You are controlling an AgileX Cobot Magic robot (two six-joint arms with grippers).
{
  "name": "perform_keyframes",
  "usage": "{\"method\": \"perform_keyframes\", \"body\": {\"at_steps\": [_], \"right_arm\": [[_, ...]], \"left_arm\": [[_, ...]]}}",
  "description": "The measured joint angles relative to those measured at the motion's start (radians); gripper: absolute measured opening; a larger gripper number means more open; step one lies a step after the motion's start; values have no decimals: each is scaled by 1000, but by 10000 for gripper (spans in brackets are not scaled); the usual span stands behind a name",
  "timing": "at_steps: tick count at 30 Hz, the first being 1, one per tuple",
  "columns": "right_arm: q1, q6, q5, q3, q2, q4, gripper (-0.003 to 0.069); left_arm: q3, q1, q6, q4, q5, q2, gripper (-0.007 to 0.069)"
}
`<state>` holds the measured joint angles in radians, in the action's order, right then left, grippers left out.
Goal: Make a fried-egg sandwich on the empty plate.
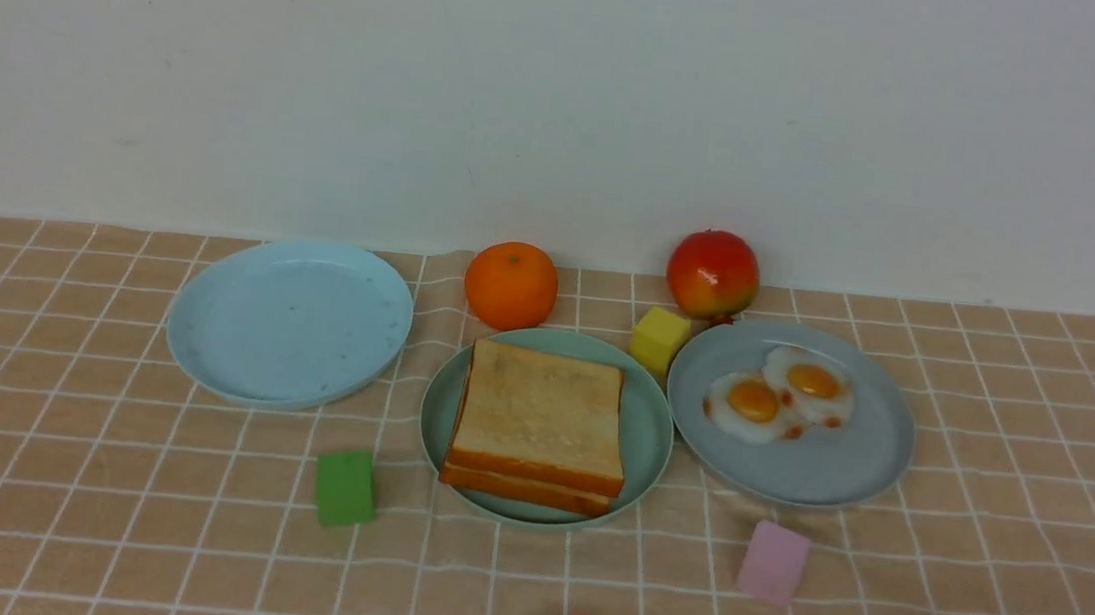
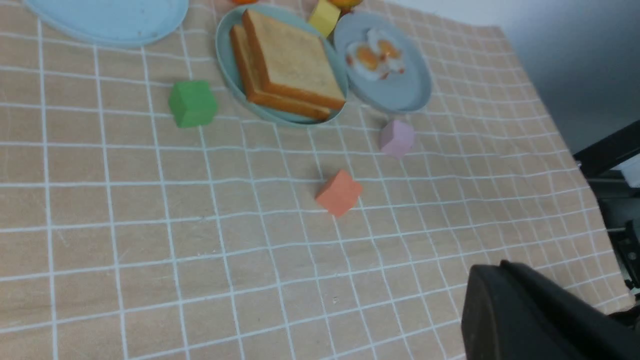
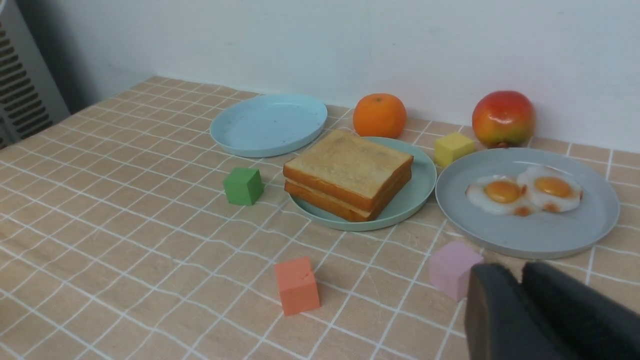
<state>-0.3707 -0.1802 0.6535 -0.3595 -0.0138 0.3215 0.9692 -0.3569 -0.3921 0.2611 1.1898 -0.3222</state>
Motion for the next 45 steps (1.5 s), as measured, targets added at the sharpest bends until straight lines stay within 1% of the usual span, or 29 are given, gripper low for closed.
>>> {"method": "perform_keyframes", "body": {"at_steps": [9,13,15,18,20,21,22,24,27,29,30,31,33,36,45], "right_arm": [[0,0,0,0,0,0,100],[0,0,0,0,0,0,105],[0,0,0,0,0,0,110],[0,0,-1,0,0,0,115],[0,0,-1,0,0,0,117],[0,0,-1,0,0,0,117],[0,0,-1,0,0,0,118],[0,0,-1,0,0,0,121],[0,0,-1,0,0,0,125],[0,0,-1,0,-1,0,127],[0,0,-1,0,-1,3,129],[0,0,-1,0,-1,2,130],[0,0,-2,1,-1,1,133],[0,0,-1,1,-1,0,138],[0,0,-1,1,-1,0,150]], "left_arm": [[-1,0,-1,2,11,35,-13],[-37,0,14,-8,-12,29,-13],[-111,0,61,-97,-108,25,-13],[-304,36,87,-276,-341,57,-13],[-436,74,81,-340,-482,95,-13],[-451,84,80,-354,-497,105,-13],[-585,124,74,-417,-636,150,-13],[-719,162,72,-480,-757,210,-13],[-912,210,69,-521,-877,311,-13],[-969,230,57,-500,-877,326,-13],[-990,252,43,-463,-830,332,-13],[-991,254,43,-453,-824,332,-13],[-998,271,64,-419,-789,333,-13],[-998,272,87,-403,-789,333,-13],[-998,273,91,-389,-789,333,-9]]}}
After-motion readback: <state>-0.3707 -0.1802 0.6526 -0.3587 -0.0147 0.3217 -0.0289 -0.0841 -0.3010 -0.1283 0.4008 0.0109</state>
